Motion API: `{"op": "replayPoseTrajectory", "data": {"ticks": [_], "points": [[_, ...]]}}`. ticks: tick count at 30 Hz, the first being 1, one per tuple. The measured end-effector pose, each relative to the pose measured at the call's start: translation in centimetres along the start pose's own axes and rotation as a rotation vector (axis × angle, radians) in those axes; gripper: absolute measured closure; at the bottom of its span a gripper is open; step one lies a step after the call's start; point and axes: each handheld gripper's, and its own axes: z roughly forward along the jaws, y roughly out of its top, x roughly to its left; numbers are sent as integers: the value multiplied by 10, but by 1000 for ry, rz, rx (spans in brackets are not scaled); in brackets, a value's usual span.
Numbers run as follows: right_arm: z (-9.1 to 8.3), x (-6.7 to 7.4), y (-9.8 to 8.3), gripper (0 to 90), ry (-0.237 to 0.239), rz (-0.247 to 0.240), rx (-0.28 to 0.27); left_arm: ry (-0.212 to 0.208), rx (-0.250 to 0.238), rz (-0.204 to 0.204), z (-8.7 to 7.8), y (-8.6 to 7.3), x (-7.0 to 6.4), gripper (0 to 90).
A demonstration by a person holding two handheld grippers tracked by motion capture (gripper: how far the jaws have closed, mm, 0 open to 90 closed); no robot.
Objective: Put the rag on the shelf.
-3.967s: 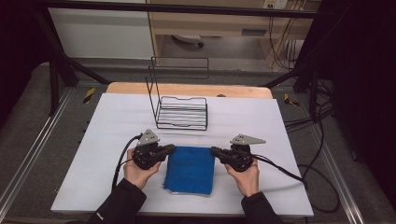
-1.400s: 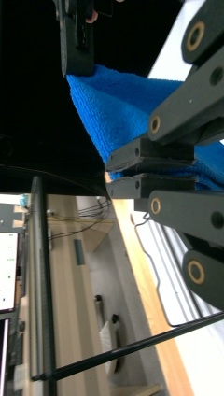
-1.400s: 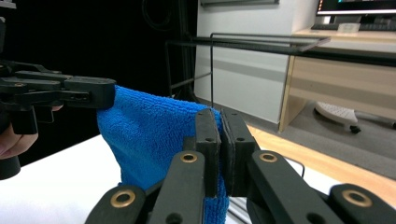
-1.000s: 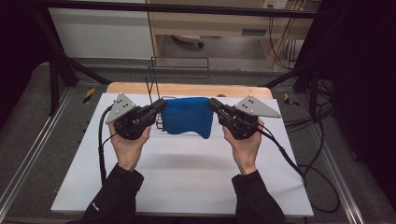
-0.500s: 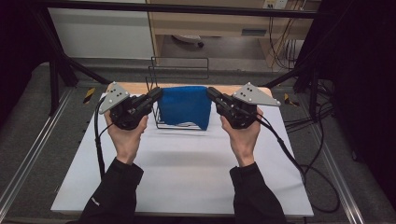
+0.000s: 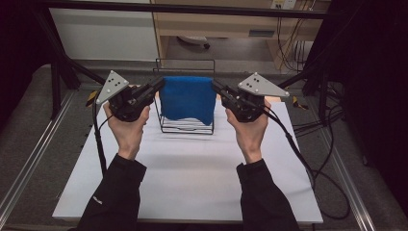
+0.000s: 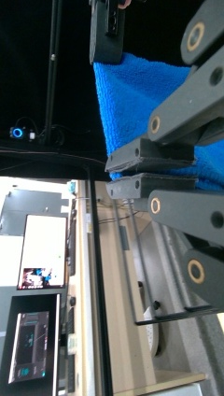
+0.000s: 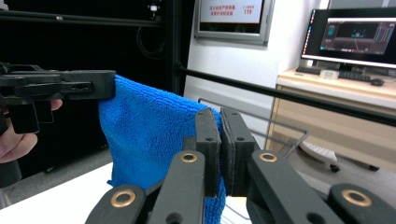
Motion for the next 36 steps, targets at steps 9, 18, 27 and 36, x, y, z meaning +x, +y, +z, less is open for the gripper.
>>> {"op": "replayPoseTrajectory", "data": {"ticks": [9, 18, 27, 36], "points": [[9, -3, 24, 871, -10, -21, -34, 4, -43, 6, 5, 22, 7, 857], [20, -11, 41, 871, -30, -27, -52, 4, -67, 0, 15, 40, 14, 857], [28, -18, 54, 871, -42, -22, -71, -2, -89, -9, 22, 50, 19, 857], [37, -24, 65, 871, -47, -23, -85, 13, -106, 2, 30, 63, 23, 857]]}}
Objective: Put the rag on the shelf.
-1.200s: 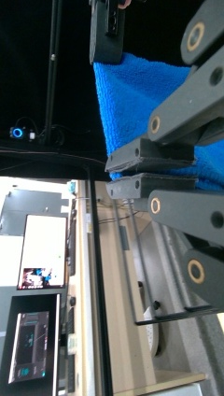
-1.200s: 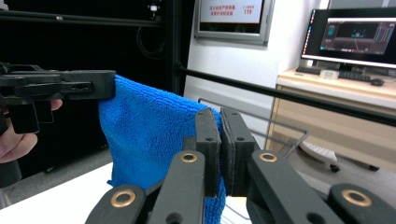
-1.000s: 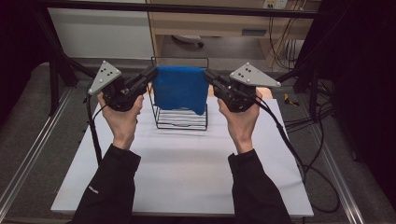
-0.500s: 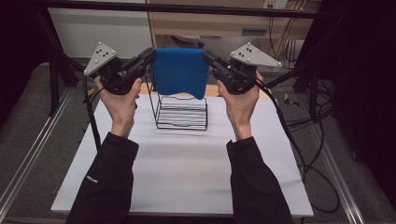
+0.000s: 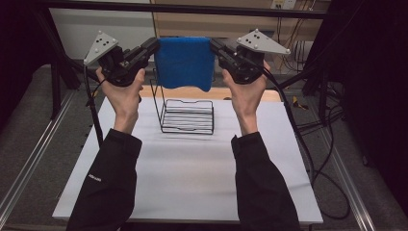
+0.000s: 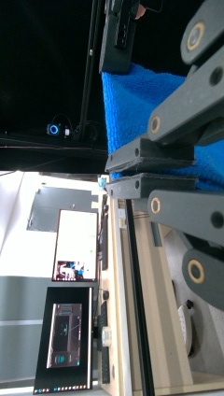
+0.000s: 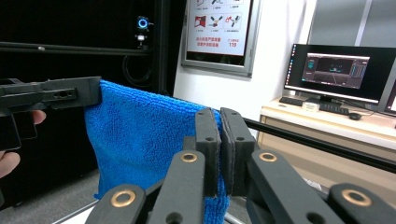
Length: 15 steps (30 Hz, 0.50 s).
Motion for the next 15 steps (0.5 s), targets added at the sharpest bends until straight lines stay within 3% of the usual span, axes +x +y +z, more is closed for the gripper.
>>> {"op": "replayPoseTrajectory", "data": {"ticks": [15], "points": [[24, -15, 7, 871, -17, -3, -3, 42, 6, 23, 22, 12, 11, 857]]}}
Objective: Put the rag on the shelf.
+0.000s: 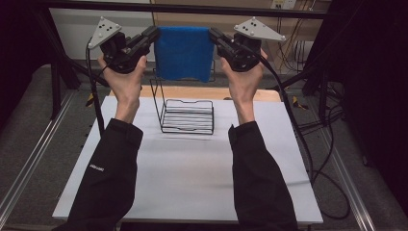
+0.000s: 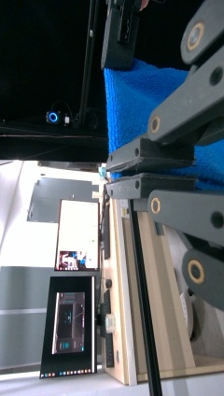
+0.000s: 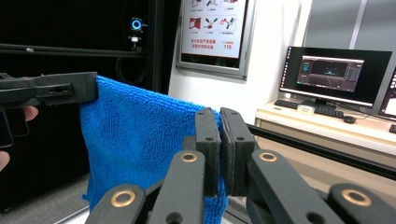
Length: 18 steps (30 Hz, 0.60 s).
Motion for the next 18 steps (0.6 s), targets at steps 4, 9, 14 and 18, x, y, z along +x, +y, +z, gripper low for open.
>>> {"op": "replayPoseTrajectory", "data": {"ticks": [4, 9, 14, 18], "points": [[7, -4, 0, 871, -3, 3, -1, 10, 3, 8, 5, -1, 3, 857], [16, -8, -5, 871, -8, -5, 12, 14, 7, -8, 12, -8, 11, 856], [25, -12, -7, 871, -9, -9, 23, 14, 7, -19, 19, -14, 18, 856], [31, -16, -10, 871, -5, -14, 34, 17, 18, -17, 22, -20, 23, 856]]}}
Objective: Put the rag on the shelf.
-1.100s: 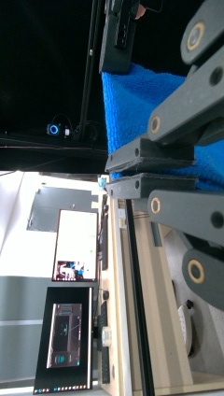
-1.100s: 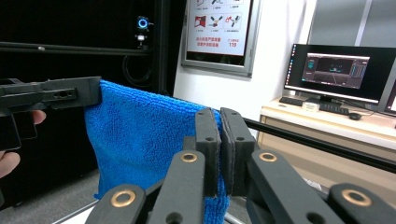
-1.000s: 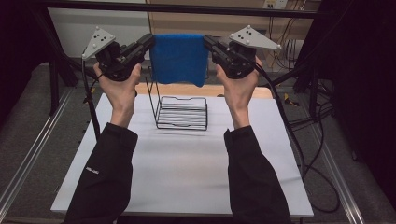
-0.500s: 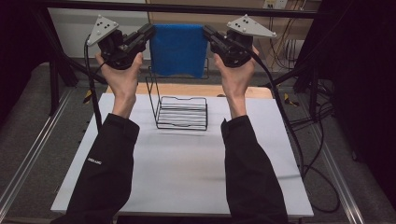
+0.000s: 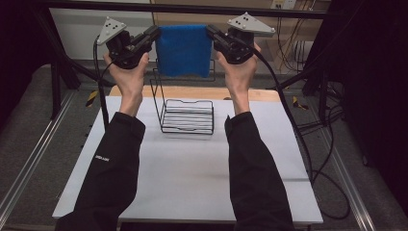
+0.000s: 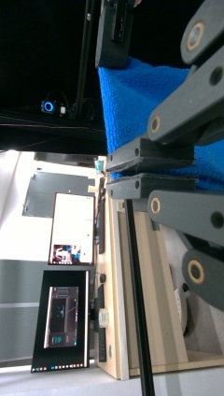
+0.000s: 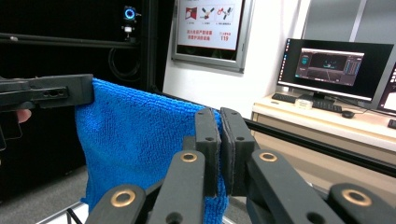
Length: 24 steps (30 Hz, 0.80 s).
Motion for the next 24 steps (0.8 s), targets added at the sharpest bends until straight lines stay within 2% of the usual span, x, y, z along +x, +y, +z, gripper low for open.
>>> {"op": "replayPoseTrajectory", "data": {"ticks": [5, 9, 14, 20, 24], "points": [[3, 0, -9, 870, 9, 1, 28, -11, 17, 0, -2, -10, 3, 856], [-1, 0, -17, 870, 16, 2, 46, -29, 34, 27, -8, -19, 1, 856], [-2, 1, -30, 870, 24, 9, 77, -27, 68, 38, -11, -31, 1, 856], [-6, 5, -46, 869, 57, 43, 95, -31, 98, 42, -17, -45, 3, 856], [-9, 7, -57, 868, 79, 44, 120, -53, 123, 51, -21, -50, 5, 856]]}}
